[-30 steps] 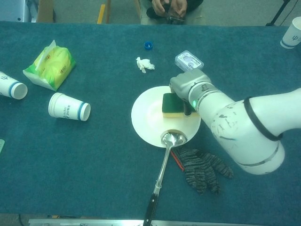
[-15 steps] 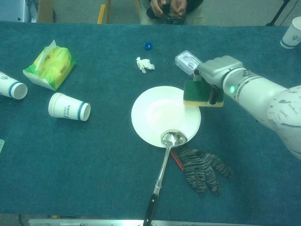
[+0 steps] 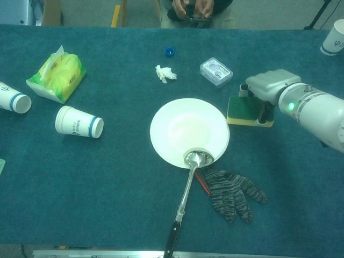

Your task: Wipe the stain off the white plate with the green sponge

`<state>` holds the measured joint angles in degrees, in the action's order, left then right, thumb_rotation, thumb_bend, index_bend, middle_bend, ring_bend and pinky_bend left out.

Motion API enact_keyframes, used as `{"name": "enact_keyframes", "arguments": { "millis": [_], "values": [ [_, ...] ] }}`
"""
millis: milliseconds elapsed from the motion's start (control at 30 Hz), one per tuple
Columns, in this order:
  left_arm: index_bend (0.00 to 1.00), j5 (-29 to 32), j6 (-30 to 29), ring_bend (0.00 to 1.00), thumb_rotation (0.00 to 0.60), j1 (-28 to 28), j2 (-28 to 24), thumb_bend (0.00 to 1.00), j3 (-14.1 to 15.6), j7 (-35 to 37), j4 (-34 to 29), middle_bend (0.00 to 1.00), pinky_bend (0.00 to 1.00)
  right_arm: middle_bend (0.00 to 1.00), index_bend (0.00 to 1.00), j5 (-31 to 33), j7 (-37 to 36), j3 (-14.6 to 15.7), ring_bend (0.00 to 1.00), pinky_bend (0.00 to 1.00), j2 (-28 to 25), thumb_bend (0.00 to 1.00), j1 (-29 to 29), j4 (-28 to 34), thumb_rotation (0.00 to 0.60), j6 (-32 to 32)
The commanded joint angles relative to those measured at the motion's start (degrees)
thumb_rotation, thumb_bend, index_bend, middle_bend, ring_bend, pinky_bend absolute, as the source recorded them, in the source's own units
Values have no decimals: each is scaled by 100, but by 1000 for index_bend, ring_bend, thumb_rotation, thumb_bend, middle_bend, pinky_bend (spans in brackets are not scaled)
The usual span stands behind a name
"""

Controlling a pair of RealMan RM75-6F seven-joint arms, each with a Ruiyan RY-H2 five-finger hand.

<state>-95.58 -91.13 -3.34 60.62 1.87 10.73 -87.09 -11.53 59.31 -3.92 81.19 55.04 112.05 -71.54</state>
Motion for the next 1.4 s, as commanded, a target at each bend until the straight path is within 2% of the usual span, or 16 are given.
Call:
{"name": "enact_keyframes", "arguments": {
  "millis": [33,167,233,367,533,700,800,1033,1233,1400],
  "values": [
    [152,4,11,46,600,-2,7,175,3,-2,9,110,159,263,210,10,-73,39,283,610,-74,189,-40,-59,600,82],
    [152,41,48,46,600,-16,25,175,-10,10,25,110,159,158,49,21,-186,84,175,533,-176,189,-76,-110,600,307],
    [152,47,64,46,600,-25,31,175,-13,10,26,110,159,105,5,-74,-298,90,126,493,-222,189,-100,-126,600,451],
    [152,62,51,46,600,-23,17,175,-26,-2,16,110,159,55,0,-382,-637,25,72,455,-395,190,-185,-42,600,596],
    [152,187,36,46,600,-42,-13,175,-127,24,42,110,159,52,0,-751,-1138,-74,68,440,-758,189,-366,145,600,608],
    [152,320,-23,46,600,-62,-2,175,-266,65,202,112,159,59,0,-1429,-1792,-6,68,435,-1146,190,-786,293,600,431],
    [152,277,7,46,600,-105,-27,175,-266,208,367,113,159,75,0,-2181,-2219,144,67,435,-1255,190,-1193,329,600,37],
    [152,379,-104,46,600,-82,79,176,-367,48,586,115,159,100,0,-4530,-3379,626,67,435,-1299,191,-2406,37,600,-1427],
    [152,432,-279,46,600,-19,133,175,-442,-155,631,115,159,103,0,-5668,-4063,945,67,435,-1418,191,-3199,-226,600,-2142],
    [152,444,-454,46,600,95,189,175,-440,-334,647,116,159,104,0,-6244,-4422,1121,67,435,-1486,191,-3760,-425,600,-2582]
  ]
}}
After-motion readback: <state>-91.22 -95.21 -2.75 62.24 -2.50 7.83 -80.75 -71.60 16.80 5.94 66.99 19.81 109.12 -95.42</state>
